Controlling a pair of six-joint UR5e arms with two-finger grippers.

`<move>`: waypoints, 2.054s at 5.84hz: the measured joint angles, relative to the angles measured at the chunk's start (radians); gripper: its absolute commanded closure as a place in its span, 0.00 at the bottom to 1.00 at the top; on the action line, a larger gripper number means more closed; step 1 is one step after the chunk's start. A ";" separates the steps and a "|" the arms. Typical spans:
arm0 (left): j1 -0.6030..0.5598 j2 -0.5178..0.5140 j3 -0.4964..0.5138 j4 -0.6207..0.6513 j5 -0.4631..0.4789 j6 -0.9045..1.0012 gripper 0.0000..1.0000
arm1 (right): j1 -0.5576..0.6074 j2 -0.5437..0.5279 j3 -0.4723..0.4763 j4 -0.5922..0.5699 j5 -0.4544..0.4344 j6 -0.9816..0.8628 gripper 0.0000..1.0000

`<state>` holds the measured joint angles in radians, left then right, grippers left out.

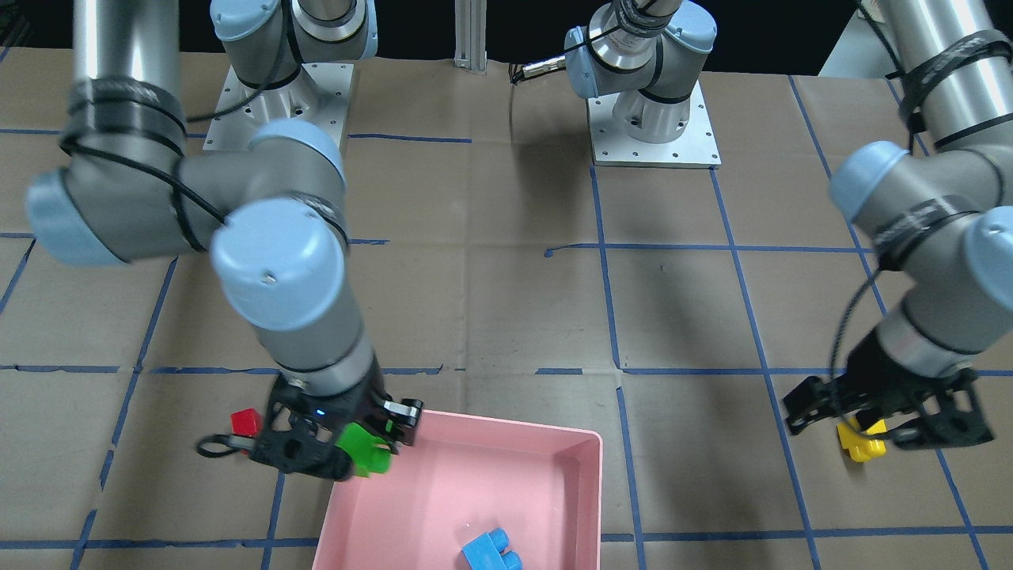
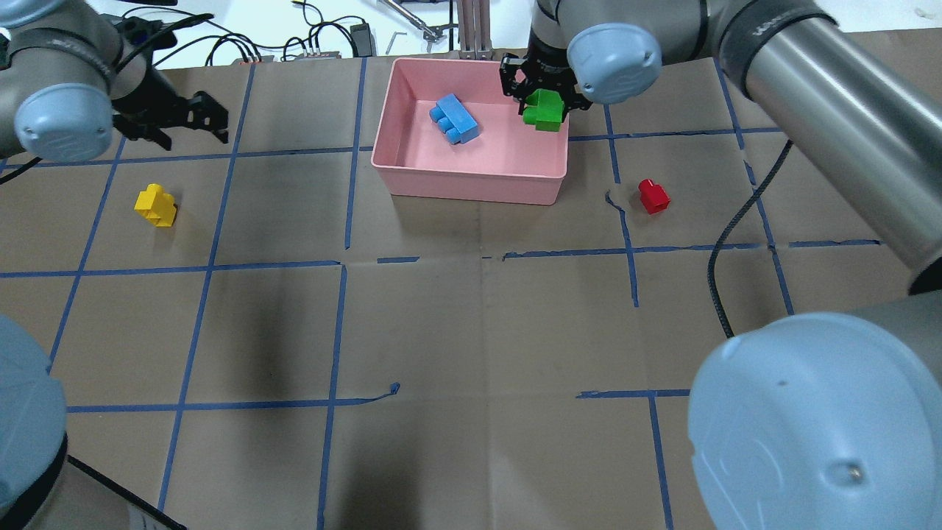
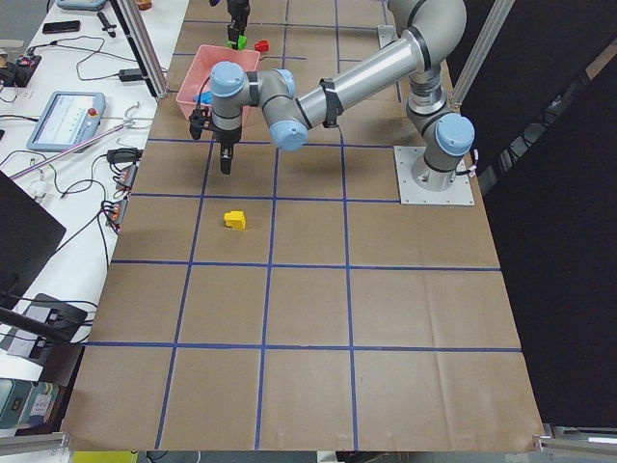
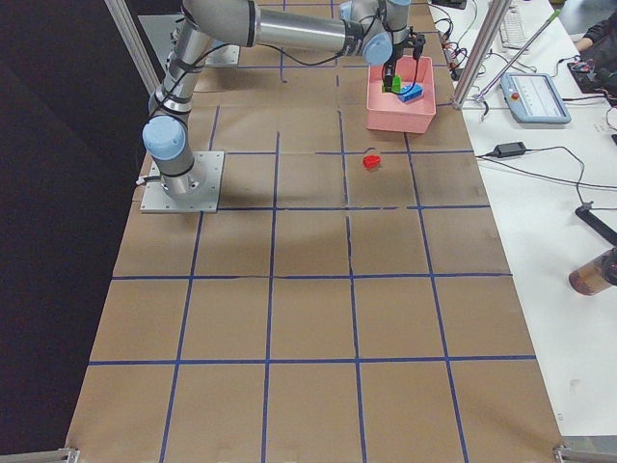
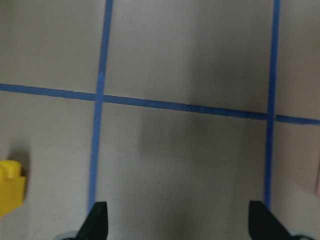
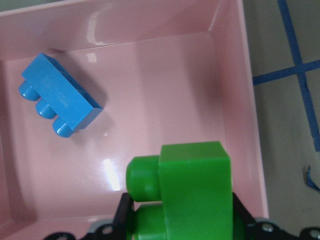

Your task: Put all blocks into box

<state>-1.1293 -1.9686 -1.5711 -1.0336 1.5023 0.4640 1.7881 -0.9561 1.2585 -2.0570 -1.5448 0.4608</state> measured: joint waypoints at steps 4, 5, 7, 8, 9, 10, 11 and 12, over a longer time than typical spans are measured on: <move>0.147 -0.069 0.001 0.006 0.032 0.235 0.02 | 0.009 0.034 -0.002 -0.067 0.001 -0.023 0.00; 0.137 -0.096 0.015 0.009 0.029 0.190 0.02 | 0.004 0.011 -0.002 -0.057 0.000 -0.024 0.00; 0.100 -0.120 0.021 0.010 0.006 0.089 0.02 | -0.034 -0.092 0.003 0.082 -0.003 -0.066 0.00; 0.094 -0.138 0.021 0.010 -0.017 0.051 0.02 | -0.084 -0.148 0.010 0.173 -0.004 -0.149 0.00; 0.093 -0.156 0.021 0.011 -0.019 0.041 0.02 | -0.134 -0.181 0.014 0.239 -0.008 -0.232 0.00; 0.093 -0.168 0.019 0.014 -0.009 0.039 0.03 | -0.167 -0.196 0.022 0.282 -0.014 -0.295 0.00; 0.093 -0.177 0.020 0.020 0.001 0.040 0.30 | -0.191 -0.209 0.046 0.303 -0.018 -0.354 0.01; 0.094 -0.182 0.020 0.031 0.004 0.041 0.67 | -0.223 -0.232 0.101 0.303 -0.017 -0.428 0.01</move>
<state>-1.0356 -2.1509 -1.5508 -1.0028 1.5061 0.5054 1.5652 -1.1884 1.3590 -1.7543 -1.5620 0.0329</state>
